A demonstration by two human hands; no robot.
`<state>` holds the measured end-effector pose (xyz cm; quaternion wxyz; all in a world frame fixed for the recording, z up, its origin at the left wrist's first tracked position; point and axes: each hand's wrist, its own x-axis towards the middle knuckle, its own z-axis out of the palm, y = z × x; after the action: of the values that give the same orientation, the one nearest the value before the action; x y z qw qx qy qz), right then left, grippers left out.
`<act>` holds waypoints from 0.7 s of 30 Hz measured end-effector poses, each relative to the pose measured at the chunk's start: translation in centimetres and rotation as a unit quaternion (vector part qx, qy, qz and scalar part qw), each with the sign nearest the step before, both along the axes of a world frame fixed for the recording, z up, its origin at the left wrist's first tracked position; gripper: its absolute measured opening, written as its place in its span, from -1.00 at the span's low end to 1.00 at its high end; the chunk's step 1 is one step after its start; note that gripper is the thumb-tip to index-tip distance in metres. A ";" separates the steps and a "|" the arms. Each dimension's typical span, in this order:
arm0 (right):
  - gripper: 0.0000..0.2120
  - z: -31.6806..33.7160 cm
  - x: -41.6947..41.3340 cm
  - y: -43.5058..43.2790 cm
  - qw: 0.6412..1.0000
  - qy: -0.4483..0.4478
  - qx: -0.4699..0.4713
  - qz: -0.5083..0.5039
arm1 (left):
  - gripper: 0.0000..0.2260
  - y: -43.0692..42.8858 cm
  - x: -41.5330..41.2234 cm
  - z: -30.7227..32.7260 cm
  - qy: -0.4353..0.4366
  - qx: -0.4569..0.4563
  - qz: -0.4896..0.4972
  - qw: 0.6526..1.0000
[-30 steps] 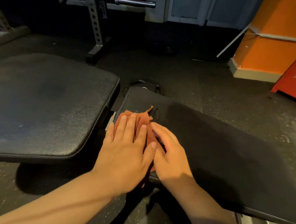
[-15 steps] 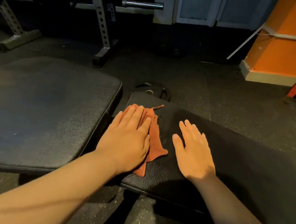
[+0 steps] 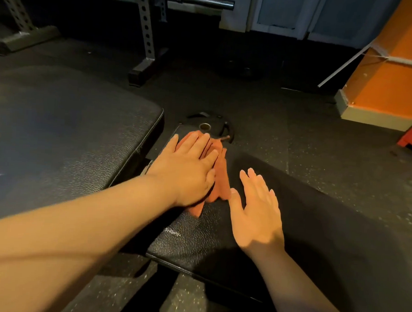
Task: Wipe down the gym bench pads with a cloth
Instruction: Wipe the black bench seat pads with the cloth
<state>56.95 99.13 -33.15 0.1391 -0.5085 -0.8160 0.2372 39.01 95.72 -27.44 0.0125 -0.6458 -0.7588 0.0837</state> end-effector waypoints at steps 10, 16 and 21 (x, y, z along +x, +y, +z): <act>-0.45 -0.1 0.1 0.0 1.000 0.024 -0.005 -0.002 | -0.40 -4.9 0.3 -0.3 0.067 0.056 0.005 0.996; -0.48 -0.2 0.3 -0.1 0.999 0.043 -0.002 0.000 | -0.40 3.3 0.9 -0.7 0.042 0.028 0.020 0.999; -0.48 0.0 0.6 0.1 0.999 0.044 -0.022 0.002 | -0.47 -1.3 0.5 -0.5 0.020 -0.010 -0.147 0.989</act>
<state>57.53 99.25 -33.15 0.1628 -0.4987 -0.8047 0.2779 39.49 94.38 -27.90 0.0334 -0.7484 -0.6547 0.1012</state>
